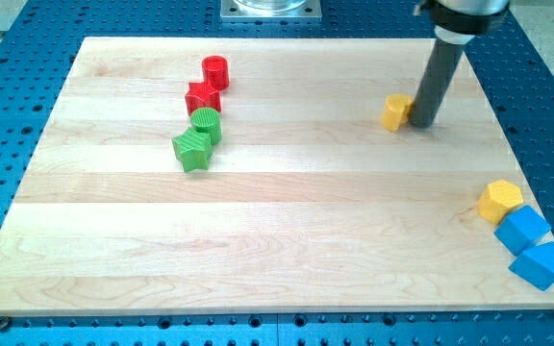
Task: Move the yellow heart to the bottom right of the red star
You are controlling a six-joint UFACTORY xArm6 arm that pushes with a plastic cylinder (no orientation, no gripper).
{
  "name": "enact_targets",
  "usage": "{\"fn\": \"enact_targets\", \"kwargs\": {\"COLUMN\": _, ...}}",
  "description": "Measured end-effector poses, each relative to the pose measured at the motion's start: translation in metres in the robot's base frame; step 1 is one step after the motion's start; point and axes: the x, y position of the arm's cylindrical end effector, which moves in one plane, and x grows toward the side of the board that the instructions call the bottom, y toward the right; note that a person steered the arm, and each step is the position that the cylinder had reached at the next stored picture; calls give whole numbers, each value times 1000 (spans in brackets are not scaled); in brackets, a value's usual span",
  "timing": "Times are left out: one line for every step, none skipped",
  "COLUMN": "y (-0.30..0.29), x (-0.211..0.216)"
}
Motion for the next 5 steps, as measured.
{"fn": "enact_targets", "kwargs": {"y": -18, "x": 0}}
{"fn": "enact_targets", "kwargs": {"y": -44, "x": 0}}
{"fn": "enact_targets", "kwargs": {"y": -21, "x": -5}}
{"fn": "enact_targets", "kwargs": {"y": -56, "x": -9}}
{"fn": "enact_targets", "kwargs": {"y": -107, "x": -12}}
